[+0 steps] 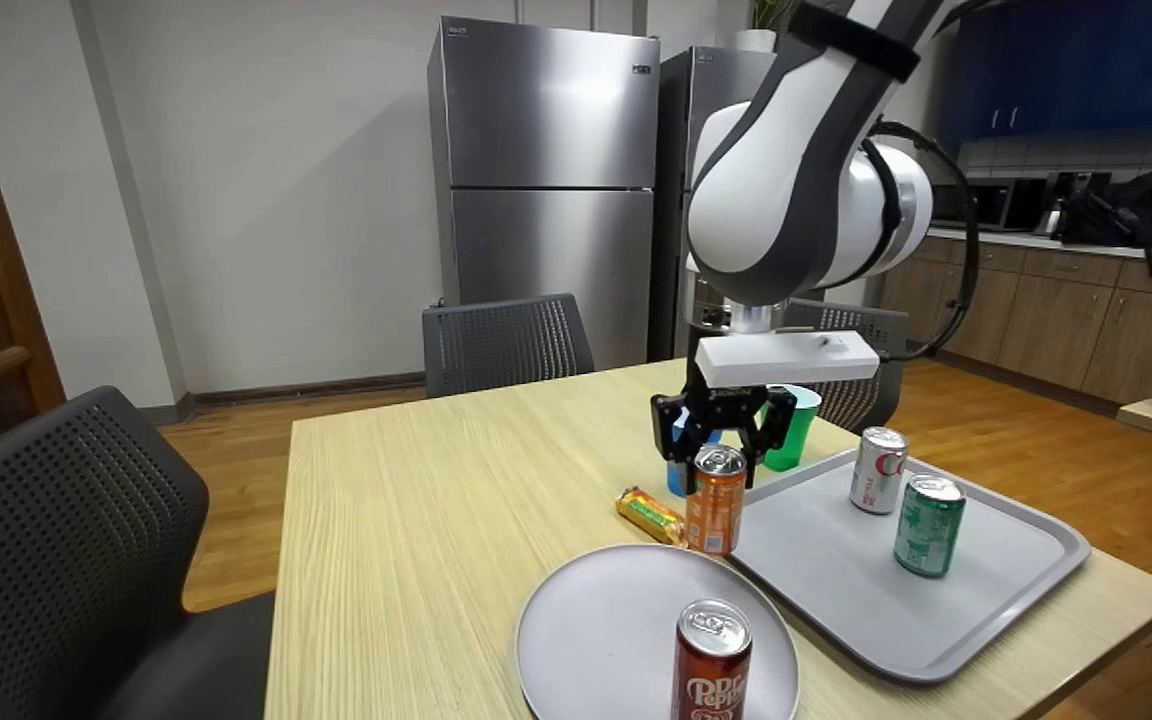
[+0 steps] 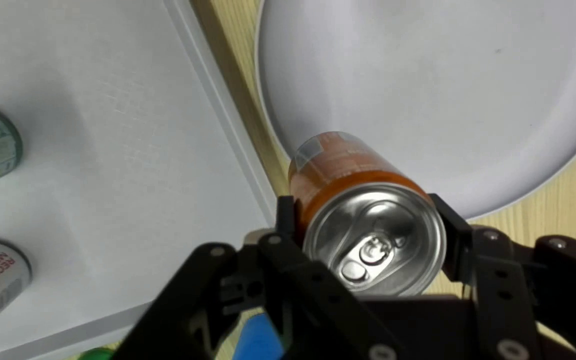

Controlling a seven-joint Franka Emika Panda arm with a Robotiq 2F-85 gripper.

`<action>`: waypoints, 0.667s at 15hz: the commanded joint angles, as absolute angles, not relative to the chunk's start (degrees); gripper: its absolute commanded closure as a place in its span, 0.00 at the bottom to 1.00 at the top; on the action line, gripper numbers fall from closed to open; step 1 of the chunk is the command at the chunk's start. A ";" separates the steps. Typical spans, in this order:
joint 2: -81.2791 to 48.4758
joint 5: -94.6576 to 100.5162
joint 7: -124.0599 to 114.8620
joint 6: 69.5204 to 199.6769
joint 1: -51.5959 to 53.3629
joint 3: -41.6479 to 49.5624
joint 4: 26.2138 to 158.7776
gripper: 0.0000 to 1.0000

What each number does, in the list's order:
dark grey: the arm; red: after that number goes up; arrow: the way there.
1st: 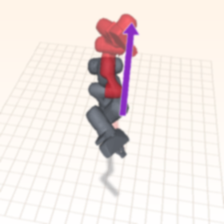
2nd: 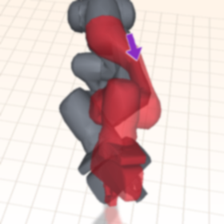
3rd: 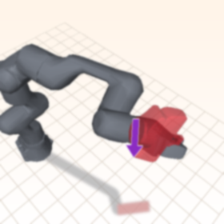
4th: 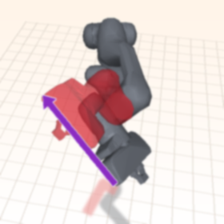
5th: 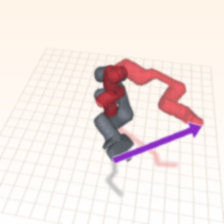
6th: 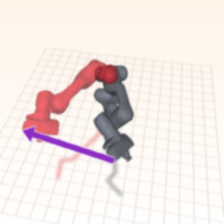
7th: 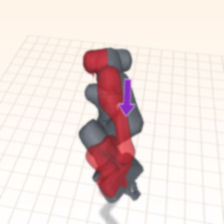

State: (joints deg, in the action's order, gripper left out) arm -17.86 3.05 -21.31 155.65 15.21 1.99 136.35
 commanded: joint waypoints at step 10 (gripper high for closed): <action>-16.55 2.72 -23.78 155.62 8.38 7.32 136.90 0.62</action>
